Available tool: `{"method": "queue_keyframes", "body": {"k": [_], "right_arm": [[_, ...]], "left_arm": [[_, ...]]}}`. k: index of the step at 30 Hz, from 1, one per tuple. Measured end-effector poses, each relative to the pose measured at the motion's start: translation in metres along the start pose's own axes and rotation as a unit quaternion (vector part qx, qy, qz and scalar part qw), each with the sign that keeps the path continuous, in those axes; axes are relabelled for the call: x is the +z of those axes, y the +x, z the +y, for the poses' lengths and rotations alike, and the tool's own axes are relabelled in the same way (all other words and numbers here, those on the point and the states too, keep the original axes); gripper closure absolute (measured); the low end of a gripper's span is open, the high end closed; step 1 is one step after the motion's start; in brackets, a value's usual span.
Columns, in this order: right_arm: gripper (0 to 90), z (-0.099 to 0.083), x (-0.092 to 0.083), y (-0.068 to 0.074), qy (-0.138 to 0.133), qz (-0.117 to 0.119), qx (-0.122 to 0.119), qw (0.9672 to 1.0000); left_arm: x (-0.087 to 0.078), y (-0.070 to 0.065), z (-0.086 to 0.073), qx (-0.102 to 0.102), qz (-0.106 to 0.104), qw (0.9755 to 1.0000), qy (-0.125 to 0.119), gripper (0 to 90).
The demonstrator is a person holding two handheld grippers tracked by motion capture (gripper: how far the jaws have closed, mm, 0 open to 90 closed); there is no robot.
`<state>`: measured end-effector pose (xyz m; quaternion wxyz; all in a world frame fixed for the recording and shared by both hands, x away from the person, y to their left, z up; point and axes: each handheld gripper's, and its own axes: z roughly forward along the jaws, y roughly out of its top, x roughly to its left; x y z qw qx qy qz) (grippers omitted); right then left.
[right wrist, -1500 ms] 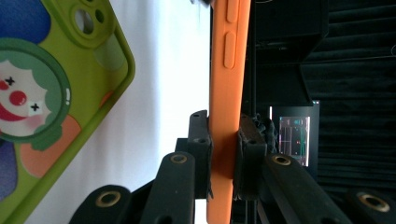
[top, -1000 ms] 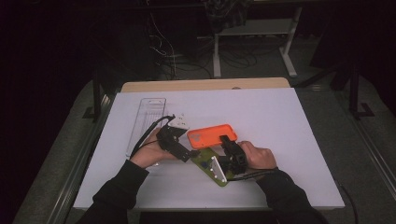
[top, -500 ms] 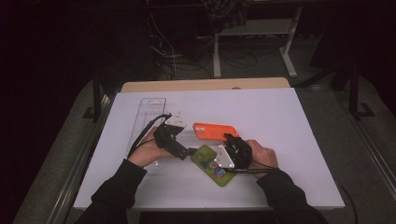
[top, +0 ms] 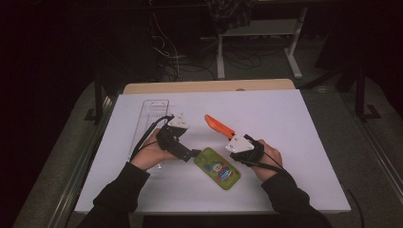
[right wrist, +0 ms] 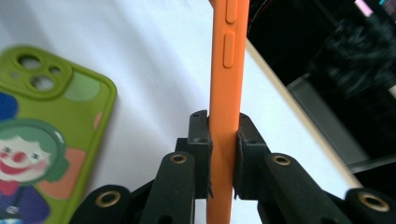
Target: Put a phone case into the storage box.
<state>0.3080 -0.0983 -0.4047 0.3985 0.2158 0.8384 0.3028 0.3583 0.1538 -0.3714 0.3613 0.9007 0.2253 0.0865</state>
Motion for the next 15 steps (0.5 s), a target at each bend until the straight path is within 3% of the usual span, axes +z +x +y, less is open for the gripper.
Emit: {"method": "queue_keyframes", "body": {"k": [3, 4, 7, 10, 12, 14, 15], "right_arm": [[78.0, -0.001, 0.0, -0.006, -0.005, 0.025, 0.05, 0.9984], [78.0, -0.002, -0.001, -0.008, -0.007, 0.034, 0.075, 0.9966], [78.0, -0.003, -0.001, -0.014, -0.01, 0.057, 0.121, 0.991], [78.0, -0.006, 0.0, -0.021, -0.014, 0.083, 0.164, 0.9829], [78.0, -0.009, 0.0, -0.026, -0.018, 0.103, 0.199, 0.9743], [78.1, -0.012, 0.002, -0.03, -0.022, 0.114, 0.215, 0.9696], [78.0, -0.014, 0.002, -0.032, -0.023, 0.127, 0.235, 0.9633]], "left_arm": [[0.001, 0.0, 0.0, -0.005, 0.003, 1.0, 0.002, 0.0], [0.001, 0.0, 0.0, -0.008, 0.002, 1.0, 0.0, 0.0], [0.002, 0.0, -0.001, -0.017, 0.003, 0.9998, -0.004, 0.0], [0.003, 0.0, -0.001, -0.026, 0.003, 0.9996, -0.007, 0.0], [0.003, 0.001, -0.001, -0.022, 0.004, 0.9997, -0.007, 0.0], [0.002, 0.002, -0.001, -0.022, 0.001, 0.9997, -0.007, 0.0], [0.002, 0.002, -0.001, -0.024, 0.001, 0.9997, -0.009, 0.0]]}}
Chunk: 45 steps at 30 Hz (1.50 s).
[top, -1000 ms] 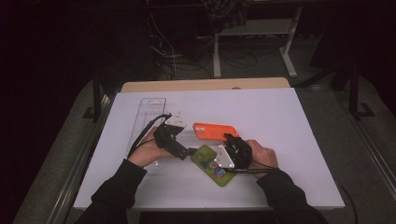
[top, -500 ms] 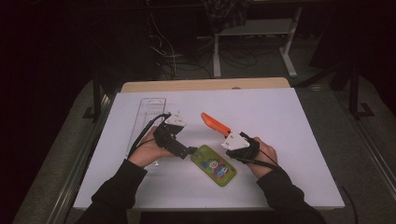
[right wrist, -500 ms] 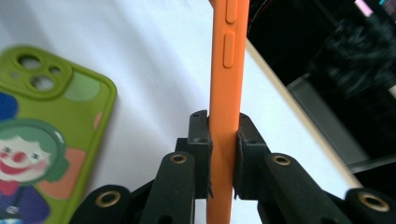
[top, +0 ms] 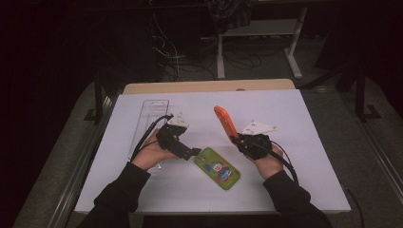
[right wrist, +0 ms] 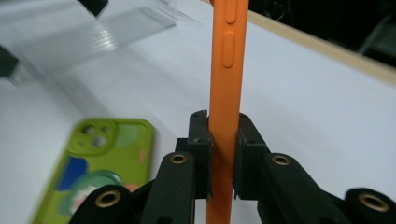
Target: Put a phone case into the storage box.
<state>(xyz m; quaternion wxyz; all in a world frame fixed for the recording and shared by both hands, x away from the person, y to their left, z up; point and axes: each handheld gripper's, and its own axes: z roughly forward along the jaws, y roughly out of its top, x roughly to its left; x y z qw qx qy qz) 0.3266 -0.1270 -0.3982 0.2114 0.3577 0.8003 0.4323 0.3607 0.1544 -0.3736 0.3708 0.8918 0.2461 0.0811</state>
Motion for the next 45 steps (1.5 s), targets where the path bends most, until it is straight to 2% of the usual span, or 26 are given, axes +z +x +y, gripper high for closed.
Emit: {"method": "queue_keyframes", "body": {"k": [3, 4, 6, 10, 12, 13, 17, 19, 21, 24, 28, 31, 37, 42, 45], "right_arm": [[78.1, -0.002, 0.0, -0.01, -0.015, 0.032, 0.057, 0.9977], [78.1, -0.003, 0.0, -0.012, -0.019, 0.043, 0.075, 0.9961], [78.1, -0.004, -0.001, -0.015, -0.022, 0.052, 0.093, 0.9941], [78.1, -0.005, -0.003, -0.016, -0.017, 0.047, 0.091, 0.9946], [78.1, -0.005, -0.003, -0.017, -0.018, 0.047, 0.089, 0.9947], [78.1, -0.005, -0.003, -0.016, -0.018, 0.048, 0.09, 0.9946], [78.1, -0.004, -0.004, -0.016, -0.025, 0.05, 0.096, 0.9937], [78.1, -0.004, -0.005, -0.015, -0.029, 0.05, 0.099, 0.9934], [78.2, -0.003, -0.005, -0.015, -0.034, 0.05, 0.096, 0.9936], [78.2, -0.002, -0.006, -0.014, -0.039, 0.053, 0.104, 0.9924], [78.2, 0.0, -0.004, -0.01, -0.038, 0.058, 0.108, 0.9917], [78.2, 0.001, -0.003, -0.006, -0.041, 0.064, 0.107, 0.9914], [78.3, 0.005, 0.002, 0.005, -0.041, 0.075, 0.099, 0.9914], [78.3, 0.008, 0.006, 0.014, -0.044, 0.085, 0.09, 0.9913], [78.3, 0.01, 0.007, 0.02, -0.045, 0.092, 0.087, 0.9909]], "left_arm": [[-0.001, 0.001, 0.0, -0.002, 0.002, 1.0, -0.002, 0.0], [-0.001, 0.0, -0.001, -0.016, 0.0, 0.9999, -0.006, 0.0], [-0.002, 0.002, -0.001, -0.008, 0.006, 0.9999, -0.004, 0.0], [-0.004, 0.003, -0.001, -0.017, 0.011, 0.9997, -0.01, 0.0], [-0.005, 0.004, -0.001, -0.031, 0.006, 0.9992, -0.025, 0.0], [-0.006, 0.005, 0.0, -0.03, 0.004, 0.9992, -0.025, 0.0], [-0.01, 0.007, 0.004, -0.056, 0.001, 0.9968, -0.057, 0.0], [-0.012, 0.008, 0.006, -0.052, 0.002, 0.9966, -0.065, 0.0], [-0.013, 0.007, 0.009, -0.059, -0.002, 0.9954, -0.075, 0.0], [-0.014, 0.008, 0.015, -0.067, -0.006, 0.993, -0.097, 0.0], [-0.014, 0.008, 0.027, -0.071, -0.016, 0.99, -0.121, 0.0], [-0.011, 0.006, 0.034, -0.068, -0.015, 0.9897, -0.125, 0.0], [-0.003, 0.005, 0.042, -0.077, -0.025, 0.9869, -0.14, 0.0], [0.001, 0.008, 0.046, -0.076, -0.031, 0.9864, -0.142, 0.0], [0.005, 0.008, 0.048, -0.087, -0.038, 0.984, -0.151, 0.0]]}}
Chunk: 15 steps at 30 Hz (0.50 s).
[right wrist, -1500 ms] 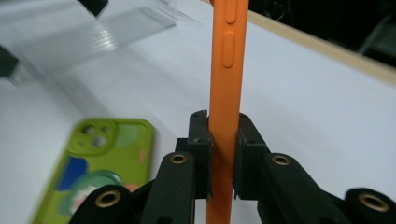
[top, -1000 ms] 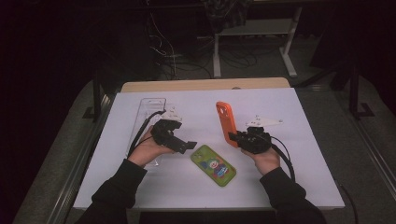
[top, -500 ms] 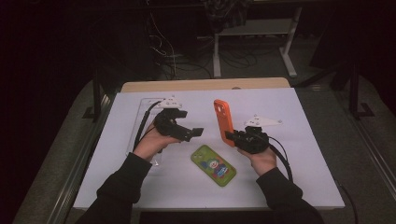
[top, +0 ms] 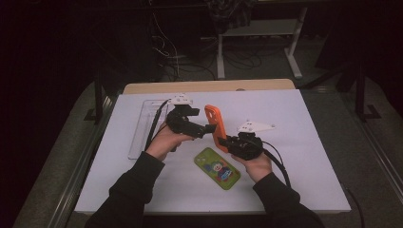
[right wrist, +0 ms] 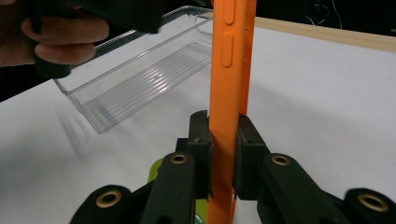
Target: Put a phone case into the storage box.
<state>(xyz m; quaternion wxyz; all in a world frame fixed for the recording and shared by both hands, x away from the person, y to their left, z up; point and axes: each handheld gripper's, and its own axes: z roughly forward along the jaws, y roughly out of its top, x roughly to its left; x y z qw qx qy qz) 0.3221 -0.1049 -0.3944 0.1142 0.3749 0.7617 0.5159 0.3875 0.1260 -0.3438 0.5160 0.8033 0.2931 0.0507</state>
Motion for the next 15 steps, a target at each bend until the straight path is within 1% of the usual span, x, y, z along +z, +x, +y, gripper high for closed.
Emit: {"method": "queue_keyframes", "body": {"k": [2, 3, 4, 5, 6, 7, 8, 9, 11, 13, 14, 15], "right_arm": [[78.3, 0.0, 0.001, 0.003, 0.002, 0.002, -0.002, 1.0], [78.3, 0.0, 0.002, 0.004, 0.002, 0.004, -0.001, 1.0], [78.3, 0.0, 0.003, 0.005, 0.0, 0.006, -0.004, 1.0], [78.3, 0.0, 0.003, 0.006, 0.0, 0.009, -0.007, 0.9999], [78.3, 0.0, 0.004, 0.008, 0.0, 0.01, -0.007, 0.9999], [78.3, 0.0, 0.004, 0.009, -0.001, 0.011, -0.008, 0.9999], [78.3, 0.001, 0.004, 0.01, 0.0, 0.013, -0.007, 0.9999], [78.3, 0.001, 0.004, 0.01, -0.002, 0.014, -0.009, 0.9999], [78.3, 0.0, 0.005, 0.012, -0.002, 0.017, -0.012, 0.9998], [78.3, 0.0, 0.006, 0.013, 0.002, 0.016, -0.013, 0.9998], [78.3, -0.001, 0.007, 0.013, 0.003, 0.014, -0.018, 0.9997], [78.3, -0.001, 0.007, 0.013, 0.003, 0.014, -0.019, 0.9997]], "left_arm": [[0.002, 0.0, 0.0, -0.001, 0.001, 1.0, 0.004, 0.0], [0.004, 0.0, 0.0, -0.005, 0.0, 1.0, 0.004, 0.0], [0.005, 0.001, 0.0, -0.001, -0.002, 1.0, 0.003, 0.0], [0.007, 0.001, 0.0, -0.005, -0.003, 1.0, 0.002, 0.0], [0.008, 0.001, 0.0, -0.002, -0.006, 1.0, 0.0, 0.0], [0.009, 0.002, 0.0, 0.005, -0.007, 1.0, -0.001, 0.0], [0.01, 0.001, -0.001, -0.004, -0.008, 1.0, -0.003, 0.0], [0.011, 0.001, -0.001, -0.004, -0.009, 1.0, -0.002, 0.0], [0.013, -0.001, -0.002, -0.011, -0.009, 0.9999, -0.004, 0.0], [0.013, -0.001, -0.002, -0.009, -0.012, 0.9999, -0.003, 0.0], [0.013, -0.001, -0.002, -0.007, -0.011, 0.9999, -0.003, 0.0], [0.013, 0.0, -0.002, -0.008, -0.013, 0.9999, -0.003, 0.0]]}}
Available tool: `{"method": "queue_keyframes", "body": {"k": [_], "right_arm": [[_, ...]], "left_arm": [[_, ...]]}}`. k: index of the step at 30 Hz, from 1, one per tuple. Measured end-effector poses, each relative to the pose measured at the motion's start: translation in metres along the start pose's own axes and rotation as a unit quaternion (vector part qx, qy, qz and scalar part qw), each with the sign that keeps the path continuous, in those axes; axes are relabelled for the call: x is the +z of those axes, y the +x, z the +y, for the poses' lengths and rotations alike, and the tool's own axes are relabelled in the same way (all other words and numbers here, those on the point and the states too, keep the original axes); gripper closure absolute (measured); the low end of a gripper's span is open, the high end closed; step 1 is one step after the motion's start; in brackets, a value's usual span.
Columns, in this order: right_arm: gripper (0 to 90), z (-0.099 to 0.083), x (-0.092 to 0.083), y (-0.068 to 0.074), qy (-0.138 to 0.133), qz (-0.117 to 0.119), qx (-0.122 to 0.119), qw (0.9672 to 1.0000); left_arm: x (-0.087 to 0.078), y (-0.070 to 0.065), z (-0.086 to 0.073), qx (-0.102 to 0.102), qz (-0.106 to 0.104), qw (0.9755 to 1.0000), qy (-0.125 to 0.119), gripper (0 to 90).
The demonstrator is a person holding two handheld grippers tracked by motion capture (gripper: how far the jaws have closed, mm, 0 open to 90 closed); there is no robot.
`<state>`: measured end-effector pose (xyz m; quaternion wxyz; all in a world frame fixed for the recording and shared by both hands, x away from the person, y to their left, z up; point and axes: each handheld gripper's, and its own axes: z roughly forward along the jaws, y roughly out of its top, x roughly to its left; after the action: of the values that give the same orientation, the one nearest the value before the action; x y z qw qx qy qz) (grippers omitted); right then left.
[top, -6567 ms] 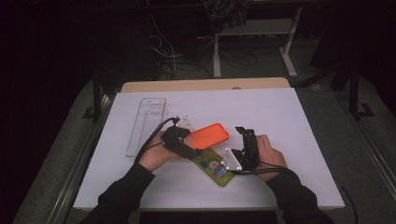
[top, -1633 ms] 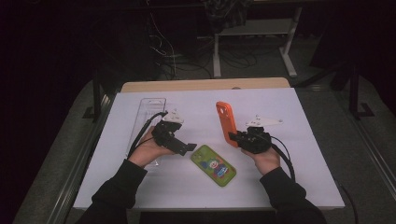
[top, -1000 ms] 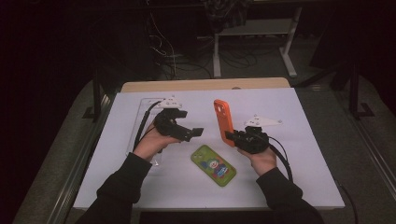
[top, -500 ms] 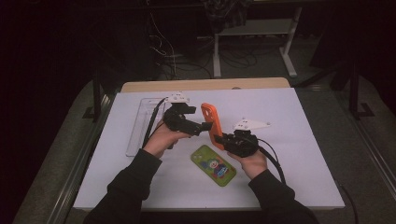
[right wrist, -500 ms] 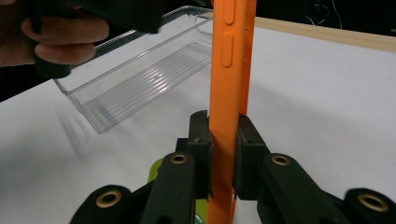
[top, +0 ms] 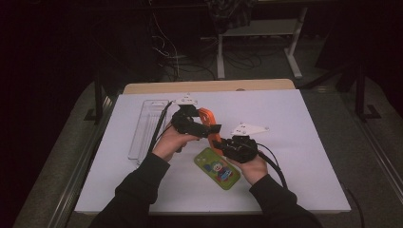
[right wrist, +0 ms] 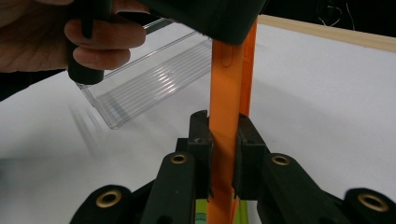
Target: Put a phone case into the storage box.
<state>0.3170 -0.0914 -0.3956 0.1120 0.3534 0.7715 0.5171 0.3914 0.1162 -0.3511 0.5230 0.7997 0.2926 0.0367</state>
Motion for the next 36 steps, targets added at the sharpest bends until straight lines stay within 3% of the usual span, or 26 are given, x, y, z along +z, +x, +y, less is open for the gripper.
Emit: {"method": "queue_keyframes", "body": {"k": [5, 16, 23, 24, 26, 33, 36], "right_arm": [[78.3, -0.001, 0.002, 0.001, 0.005, -0.001, 0.0, 1.0], [78.4, -0.004, 0.007, 0.004, 0.021, -0.004, -0.014, 0.9997], [78.1, -0.005, 0.008, 0.004, 0.025, -0.009, -0.025, 0.9993], [77.7, -0.005, 0.008, 0.004, 0.025, -0.008, -0.027, 0.9993], [70.5, -0.005, 0.008, 0.003, 0.025, -0.01, -0.031, 0.9992], [38.5, -0.005, -0.002, -0.004, 0.018, -0.02, -0.034, 0.9991], [28.8, -0.007, -0.009, -0.011, 0.033, -0.026, -0.034, 0.9985]], "left_arm": [[-0.002, -0.001, 0.0, -0.011, 0.0, 0.9999, -0.003, 0.0], [-0.006, 0.0, -0.001, -0.02, 0.004, 0.9997, -0.016, 12.1], [-0.006, -0.003, -0.001, -0.01, 0.007, 0.9998, -0.017, 14.5], [-0.007, -0.003, 0.0, 0.002, 0.008, 0.9999, -0.014, 14.9], [-0.006, -0.004, 0.001, 0.014, 0.014, 0.9997, -0.013, 15.5], [-0.007, -0.001, 0.005, 0.013, 0.019, 0.9997, -0.011, 15.7], [-0.009, 0.001, 0.01, 0.017, 0.025, 0.9995, -0.01, 15.7]]}}
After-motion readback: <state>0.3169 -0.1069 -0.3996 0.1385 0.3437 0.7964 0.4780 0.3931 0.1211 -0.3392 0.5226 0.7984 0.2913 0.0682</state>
